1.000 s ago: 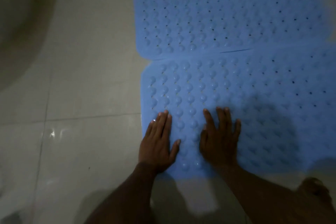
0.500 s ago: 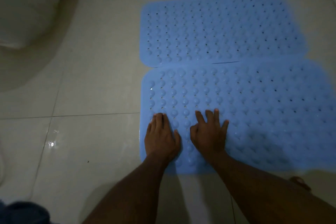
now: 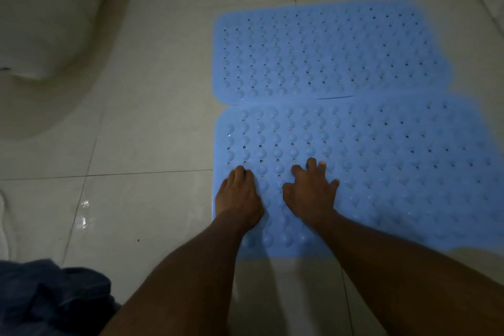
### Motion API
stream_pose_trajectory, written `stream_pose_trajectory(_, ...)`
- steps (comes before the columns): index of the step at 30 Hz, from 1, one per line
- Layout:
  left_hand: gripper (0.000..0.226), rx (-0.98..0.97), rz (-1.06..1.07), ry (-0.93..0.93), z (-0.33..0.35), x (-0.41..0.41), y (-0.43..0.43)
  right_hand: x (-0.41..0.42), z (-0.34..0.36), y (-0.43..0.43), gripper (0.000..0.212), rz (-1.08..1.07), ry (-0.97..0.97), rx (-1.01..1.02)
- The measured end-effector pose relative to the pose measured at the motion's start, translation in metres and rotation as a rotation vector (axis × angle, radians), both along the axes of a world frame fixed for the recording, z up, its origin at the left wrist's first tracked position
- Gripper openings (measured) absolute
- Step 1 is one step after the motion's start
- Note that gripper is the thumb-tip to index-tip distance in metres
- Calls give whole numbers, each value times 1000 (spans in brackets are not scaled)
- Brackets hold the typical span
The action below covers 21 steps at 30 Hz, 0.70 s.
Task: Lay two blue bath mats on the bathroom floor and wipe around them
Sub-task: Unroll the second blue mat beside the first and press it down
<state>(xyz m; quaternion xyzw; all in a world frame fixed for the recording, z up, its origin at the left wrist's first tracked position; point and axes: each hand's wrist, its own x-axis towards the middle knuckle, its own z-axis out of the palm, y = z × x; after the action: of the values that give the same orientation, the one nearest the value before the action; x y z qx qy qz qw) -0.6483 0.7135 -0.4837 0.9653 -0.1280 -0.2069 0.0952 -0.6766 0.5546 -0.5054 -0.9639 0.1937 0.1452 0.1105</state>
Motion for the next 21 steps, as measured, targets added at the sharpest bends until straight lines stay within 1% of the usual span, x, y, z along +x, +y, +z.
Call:
stream_pose_trajectory(2, 67, -9, -19, 37, -3, -11, 1, -4, -2, -2, 50, 17, 3, 7)
stream_pose_trajectory(3, 72, 7, -39, 62, -5, -16, 0, -8, -5, -4, 54, 36, -2, -9)
stream_pose_trajectory(6, 71, 68, -83, 53, -13, -17, -3, -16, -8, -7, 61, 70, -16, -38)
stream_pose_trajectory(9, 68, 87, -70, 4, -13, -14, -6, -13, -6, -6, 60, 63, -15, -31)
stream_pose_trajectory(14, 69, 92, -51, 23, -14, -19, -10, -17, -10, -7, 60, 83, -25, -84)
stream_pose_trajectory(17, 71, 68, -37, 48, -19, -22, -10, -23, -18, -7, 63, 64, -70, -101)
stream_pose_trajectory(21, 72, 30, -11, 51, -25, -25, -11, -39, -35, -5, 65, 99, -201, -127)
